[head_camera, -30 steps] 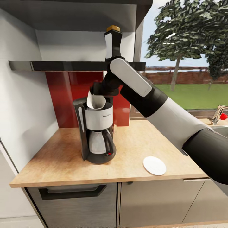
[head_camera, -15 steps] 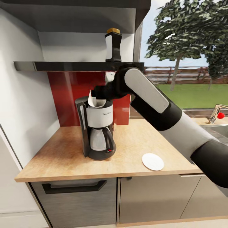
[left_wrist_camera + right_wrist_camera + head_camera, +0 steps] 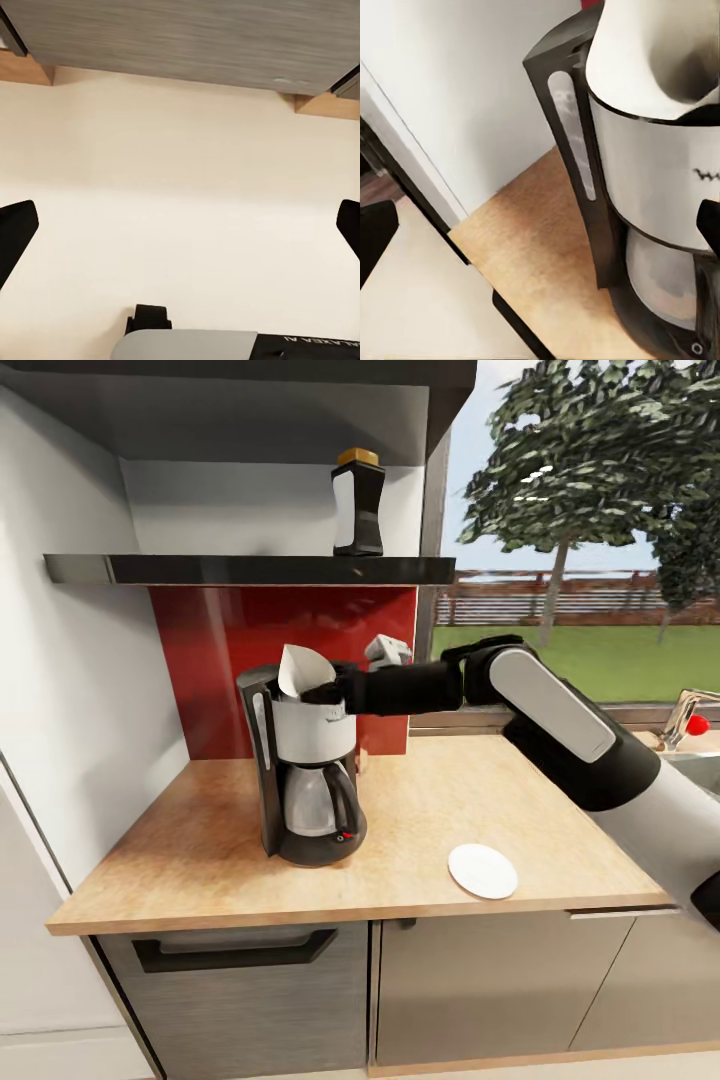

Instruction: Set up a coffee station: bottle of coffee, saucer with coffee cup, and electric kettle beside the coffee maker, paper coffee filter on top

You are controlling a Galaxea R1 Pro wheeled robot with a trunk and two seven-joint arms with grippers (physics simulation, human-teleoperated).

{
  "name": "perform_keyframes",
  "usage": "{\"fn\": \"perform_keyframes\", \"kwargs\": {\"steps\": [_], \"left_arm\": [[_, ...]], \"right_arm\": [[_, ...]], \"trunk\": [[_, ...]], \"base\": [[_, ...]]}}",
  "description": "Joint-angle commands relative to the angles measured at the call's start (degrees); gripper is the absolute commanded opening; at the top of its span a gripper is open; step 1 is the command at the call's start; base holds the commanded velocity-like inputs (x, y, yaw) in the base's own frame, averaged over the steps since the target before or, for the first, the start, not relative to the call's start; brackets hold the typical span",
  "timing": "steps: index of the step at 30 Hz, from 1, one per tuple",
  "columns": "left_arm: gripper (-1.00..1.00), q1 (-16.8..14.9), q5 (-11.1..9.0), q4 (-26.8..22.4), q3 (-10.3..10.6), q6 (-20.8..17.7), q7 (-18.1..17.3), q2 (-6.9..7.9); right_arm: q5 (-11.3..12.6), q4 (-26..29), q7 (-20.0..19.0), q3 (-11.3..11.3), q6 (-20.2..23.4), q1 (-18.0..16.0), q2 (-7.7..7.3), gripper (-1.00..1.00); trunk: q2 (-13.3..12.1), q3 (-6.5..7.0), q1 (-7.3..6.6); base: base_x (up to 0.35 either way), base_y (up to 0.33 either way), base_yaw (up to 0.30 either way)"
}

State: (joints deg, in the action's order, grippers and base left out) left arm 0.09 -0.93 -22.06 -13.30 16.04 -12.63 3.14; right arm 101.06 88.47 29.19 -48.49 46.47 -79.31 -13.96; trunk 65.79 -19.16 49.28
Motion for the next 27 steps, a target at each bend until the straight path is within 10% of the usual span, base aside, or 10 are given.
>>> {"fn": "perform_keyframes", "kwargs": {"steps": [1, 6, 17, 23, 27], "left_arm": [[1.0, 0.0, -0.08, -0.05, -0.41, -0.04, -0.55, -0.05], [1.0, 0.0, -0.05, -0.02, -0.41, -0.04, -0.55, -0.05], [1.0, 0.0, -0.07, -0.05, -0.41, -0.04, -0.55, -0.04], [1.0, 0.0, -0.09, -0.08, -0.41, -0.04, -0.55, -0.04], [1.0, 0.0, -0.09, -0.09, -0.46, -0.04, -0.55, -0.03]], "right_arm": [[0.17, 0.07, -2.15, -0.11, -0.15, -0.02, -0.84, 1.0], [-3.19, 0.12, -16.24, -0.27, -0.23, 0.42, -3.64, 1.0], [-5.08, 0.11, -27.79, -0.29, -0.25, 7.49, -4.01, 1.0], [-21.34, 0.05, -50.77, -0.03, -3.52, 18.67, -5.35, 1.0], [-25.8, -0.02, -60.95, -0.03, -8.77, 23.96, -9.17, 1.0]], "trunk": [[0.04, -0.06, 0.01], [0.04, -0.06, 0.01], [0.04, -0.06, 0.01], [0.04, -0.06, 0.01], [0.04, -0.06, 0.01]], "base": [[0.0, 0.0, 0.0], [0.0, 0.0, 0.0], [0.0, 0.0, 0.0], [0.0, 0.0, 0.0], [0.0, 0.0, 0.0]]}}
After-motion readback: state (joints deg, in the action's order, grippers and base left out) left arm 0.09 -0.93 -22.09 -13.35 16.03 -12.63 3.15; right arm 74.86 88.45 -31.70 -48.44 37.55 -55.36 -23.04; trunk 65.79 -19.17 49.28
